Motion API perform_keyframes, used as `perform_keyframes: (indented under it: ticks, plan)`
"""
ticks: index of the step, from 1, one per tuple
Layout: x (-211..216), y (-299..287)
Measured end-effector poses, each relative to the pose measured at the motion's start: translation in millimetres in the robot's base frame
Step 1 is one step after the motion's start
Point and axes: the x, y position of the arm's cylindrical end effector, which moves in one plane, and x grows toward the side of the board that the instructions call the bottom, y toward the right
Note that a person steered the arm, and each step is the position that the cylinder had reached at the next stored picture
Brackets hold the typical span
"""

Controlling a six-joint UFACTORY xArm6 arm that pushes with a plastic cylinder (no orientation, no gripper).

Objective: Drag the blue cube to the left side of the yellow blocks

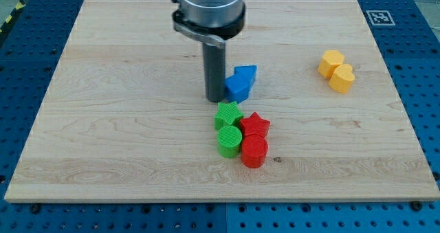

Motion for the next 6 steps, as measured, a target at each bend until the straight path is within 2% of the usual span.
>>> perform_keyframes:
  ticks: [2,3,5,6]
  plan:
    - [-14,55]
    - [-32,60]
    - [-36,67]
    - [-39,90]
